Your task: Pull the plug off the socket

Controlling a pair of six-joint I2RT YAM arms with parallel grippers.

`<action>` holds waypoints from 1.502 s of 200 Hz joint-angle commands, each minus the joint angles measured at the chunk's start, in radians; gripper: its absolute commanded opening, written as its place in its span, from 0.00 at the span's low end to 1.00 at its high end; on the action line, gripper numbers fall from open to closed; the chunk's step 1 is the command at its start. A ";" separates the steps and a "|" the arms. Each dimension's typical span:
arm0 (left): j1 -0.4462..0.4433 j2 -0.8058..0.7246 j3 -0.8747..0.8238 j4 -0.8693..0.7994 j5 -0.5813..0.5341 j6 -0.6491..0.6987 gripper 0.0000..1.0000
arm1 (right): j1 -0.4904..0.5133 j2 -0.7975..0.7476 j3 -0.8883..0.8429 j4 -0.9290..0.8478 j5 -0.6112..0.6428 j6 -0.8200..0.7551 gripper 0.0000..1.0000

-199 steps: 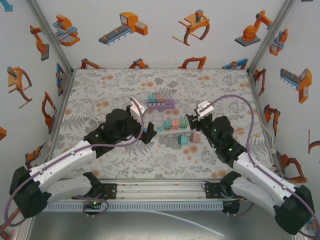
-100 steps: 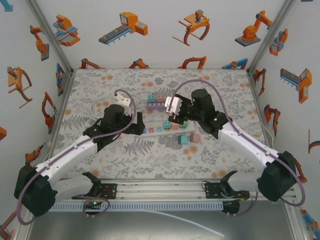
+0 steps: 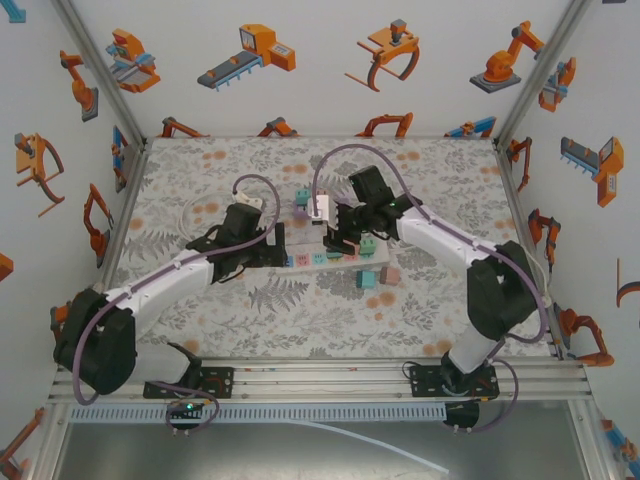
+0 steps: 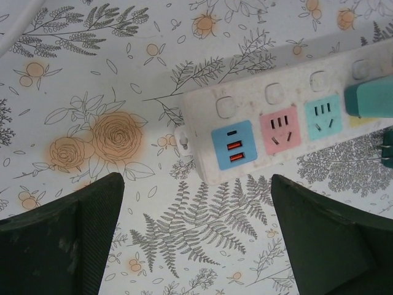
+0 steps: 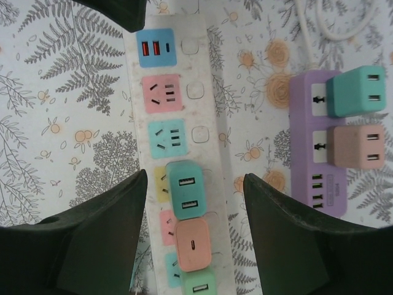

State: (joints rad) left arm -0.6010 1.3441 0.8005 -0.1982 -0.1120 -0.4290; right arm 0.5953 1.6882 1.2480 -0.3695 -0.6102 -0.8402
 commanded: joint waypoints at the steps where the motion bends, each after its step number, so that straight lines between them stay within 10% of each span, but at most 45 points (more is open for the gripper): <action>1: 0.008 0.029 0.033 -0.003 0.001 -0.012 0.97 | -0.009 0.038 0.043 -0.051 -0.031 -0.042 0.59; 300: 0.004 0.241 0.026 -0.045 -0.028 0.022 0.99 | -0.019 0.198 0.243 -0.275 -0.137 -0.157 0.18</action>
State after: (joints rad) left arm -0.5949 1.5539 0.8555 -0.1726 -0.1043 -0.4286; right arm 0.5781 1.8984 1.4315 -0.6403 -0.6449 -1.0107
